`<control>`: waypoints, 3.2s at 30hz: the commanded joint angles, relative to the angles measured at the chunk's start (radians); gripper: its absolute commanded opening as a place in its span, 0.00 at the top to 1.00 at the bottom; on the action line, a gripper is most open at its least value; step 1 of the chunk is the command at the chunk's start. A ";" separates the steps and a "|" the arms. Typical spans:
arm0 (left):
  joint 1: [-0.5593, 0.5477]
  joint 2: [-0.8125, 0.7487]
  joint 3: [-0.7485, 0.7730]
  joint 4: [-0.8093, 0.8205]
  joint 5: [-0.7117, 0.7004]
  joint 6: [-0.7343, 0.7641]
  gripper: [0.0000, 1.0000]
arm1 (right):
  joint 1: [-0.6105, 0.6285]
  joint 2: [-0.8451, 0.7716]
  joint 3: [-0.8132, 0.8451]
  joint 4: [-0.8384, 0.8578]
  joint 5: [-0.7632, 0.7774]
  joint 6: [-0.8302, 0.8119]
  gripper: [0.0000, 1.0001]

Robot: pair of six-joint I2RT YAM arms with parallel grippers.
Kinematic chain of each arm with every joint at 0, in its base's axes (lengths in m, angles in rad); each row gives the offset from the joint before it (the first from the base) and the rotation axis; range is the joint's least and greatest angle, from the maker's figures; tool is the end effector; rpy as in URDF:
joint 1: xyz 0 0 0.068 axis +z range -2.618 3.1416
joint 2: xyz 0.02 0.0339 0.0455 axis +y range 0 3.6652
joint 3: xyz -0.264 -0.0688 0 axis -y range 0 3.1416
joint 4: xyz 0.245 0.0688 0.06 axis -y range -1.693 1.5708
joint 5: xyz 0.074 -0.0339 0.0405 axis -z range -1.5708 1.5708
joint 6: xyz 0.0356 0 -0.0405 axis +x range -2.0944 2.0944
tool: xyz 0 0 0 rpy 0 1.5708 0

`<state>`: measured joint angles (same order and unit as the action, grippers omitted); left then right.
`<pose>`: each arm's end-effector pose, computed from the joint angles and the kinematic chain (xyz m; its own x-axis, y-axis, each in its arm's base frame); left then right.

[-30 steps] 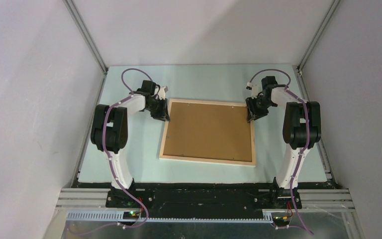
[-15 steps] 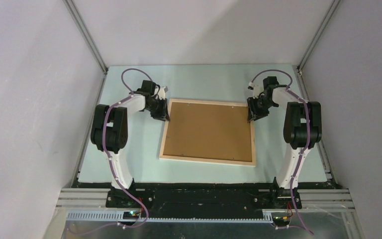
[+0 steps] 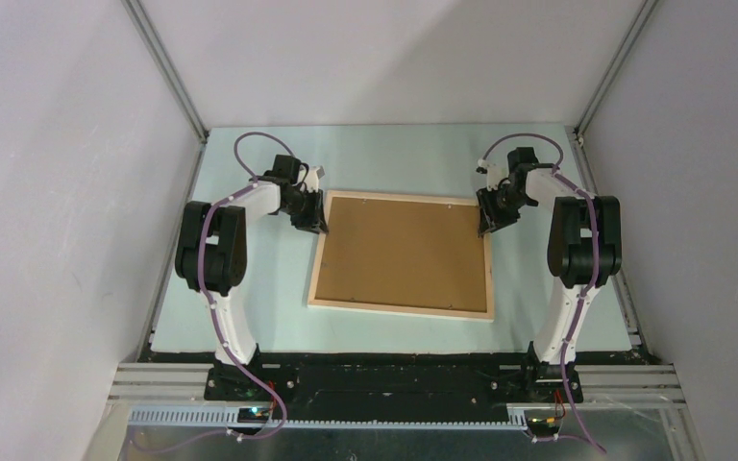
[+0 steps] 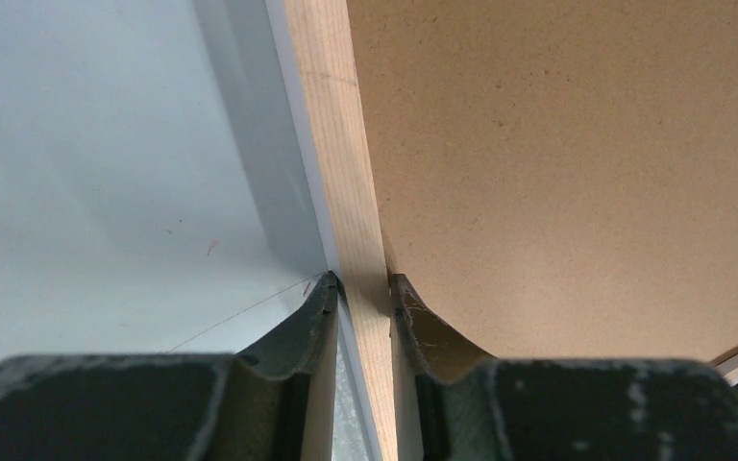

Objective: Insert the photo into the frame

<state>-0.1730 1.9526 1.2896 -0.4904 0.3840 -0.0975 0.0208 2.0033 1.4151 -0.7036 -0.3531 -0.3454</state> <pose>0.3836 -0.0806 0.1572 -0.9263 0.0702 -0.3701 0.2201 0.8983 -0.3803 0.3970 0.0206 0.1639 -0.8655 -0.3358 -0.3717 -0.4334 0.8741 0.2196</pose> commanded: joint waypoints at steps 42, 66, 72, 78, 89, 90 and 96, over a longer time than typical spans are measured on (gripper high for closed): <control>-0.004 0.044 -0.001 -0.029 0.028 0.005 1.00 | -0.132 0.027 0.039 -0.029 -0.143 0.099 0.52; 0.019 0.030 -0.024 -0.012 0.027 -0.040 1.00 | -0.077 0.011 -0.015 0.014 -0.125 0.137 0.72; 0.060 0.033 -0.026 -0.002 0.071 -0.073 1.00 | -0.063 0.057 0.065 0.002 -0.142 0.155 0.85; 0.073 0.021 -0.017 0.011 0.072 -0.094 1.00 | -0.036 0.112 0.171 0.000 -0.164 0.176 0.87; 0.077 0.044 0.070 0.012 0.047 -0.079 1.00 | -0.023 0.210 0.380 -0.024 -0.157 0.203 0.86; 0.078 0.043 0.076 0.013 0.043 -0.069 1.00 | -0.023 0.210 0.384 -0.025 -0.159 0.205 0.86; 0.079 0.070 0.157 -0.003 0.002 -0.057 1.00 | -0.024 0.207 0.383 -0.018 -0.154 0.206 0.85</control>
<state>-0.1017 2.0060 1.3670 -0.5030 0.3992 -0.1871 -0.0074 2.2208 1.7451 -0.7406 -0.4786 -0.1482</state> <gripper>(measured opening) 0.250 0.260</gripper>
